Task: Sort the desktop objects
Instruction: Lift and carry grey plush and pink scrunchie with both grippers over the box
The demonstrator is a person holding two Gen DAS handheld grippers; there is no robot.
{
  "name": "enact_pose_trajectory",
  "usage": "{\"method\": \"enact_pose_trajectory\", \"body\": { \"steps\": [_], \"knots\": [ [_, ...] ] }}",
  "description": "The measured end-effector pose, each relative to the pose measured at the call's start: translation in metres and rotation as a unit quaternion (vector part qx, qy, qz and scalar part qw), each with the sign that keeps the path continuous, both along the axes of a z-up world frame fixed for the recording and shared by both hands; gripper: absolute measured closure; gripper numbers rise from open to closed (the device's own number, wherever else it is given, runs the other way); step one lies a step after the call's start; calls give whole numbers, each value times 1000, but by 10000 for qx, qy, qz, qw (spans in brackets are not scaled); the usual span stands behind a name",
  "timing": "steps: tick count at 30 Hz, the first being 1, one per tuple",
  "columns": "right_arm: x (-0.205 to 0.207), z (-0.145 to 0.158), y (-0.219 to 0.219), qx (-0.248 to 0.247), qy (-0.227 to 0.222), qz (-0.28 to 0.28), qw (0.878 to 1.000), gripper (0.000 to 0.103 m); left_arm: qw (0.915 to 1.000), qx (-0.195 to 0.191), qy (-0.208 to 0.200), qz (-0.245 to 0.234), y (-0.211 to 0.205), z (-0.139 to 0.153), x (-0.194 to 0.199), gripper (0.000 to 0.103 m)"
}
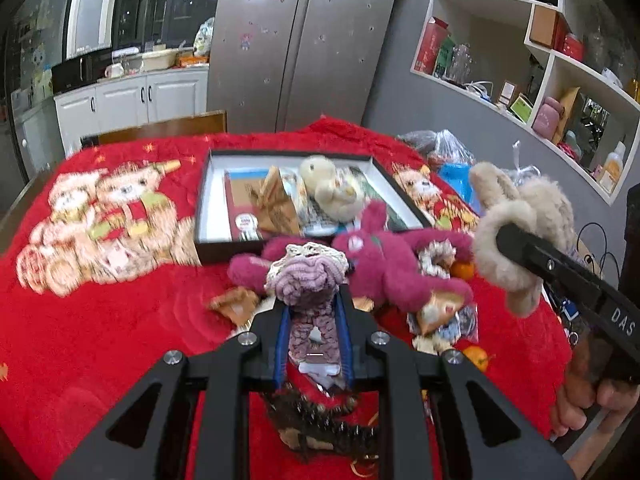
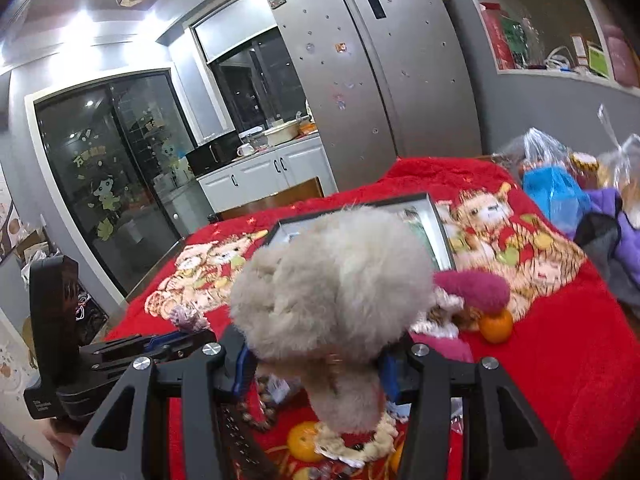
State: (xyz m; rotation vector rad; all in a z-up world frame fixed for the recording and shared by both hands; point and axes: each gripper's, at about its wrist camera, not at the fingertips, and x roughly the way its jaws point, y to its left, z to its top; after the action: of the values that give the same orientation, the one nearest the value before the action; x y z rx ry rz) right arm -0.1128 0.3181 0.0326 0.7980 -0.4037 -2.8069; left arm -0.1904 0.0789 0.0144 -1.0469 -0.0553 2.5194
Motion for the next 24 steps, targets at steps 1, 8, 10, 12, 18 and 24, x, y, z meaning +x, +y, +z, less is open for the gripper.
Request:
{"method": "enact_pose_trajectory", "body": {
  "steps": [1,8,10,12,18,24],
  "knots": [
    [-1,3,-1,17,17,3,10000,53,10000,-1,35,16,0,6,-4,82],
    [-22,31,-1,-45,87,103,9999,53,9996,-117,235,53,8,44,-35,82],
    [-33,40,0,69,101,55,9999,53,9995,-179,260,71,13,51,-49,82],
    [-43,47,0,312,181,-37,9993,53,9992,-262,305,87,18,56,-63,82],
    [-91,60,16,570,61,-157,9982,53,9982,-411,373,210,31,61,-113,82],
    [-142,62,21,698,-105,-21,9975,53,9979,-336,264,495,39,55,-169,82]
  ]
}}
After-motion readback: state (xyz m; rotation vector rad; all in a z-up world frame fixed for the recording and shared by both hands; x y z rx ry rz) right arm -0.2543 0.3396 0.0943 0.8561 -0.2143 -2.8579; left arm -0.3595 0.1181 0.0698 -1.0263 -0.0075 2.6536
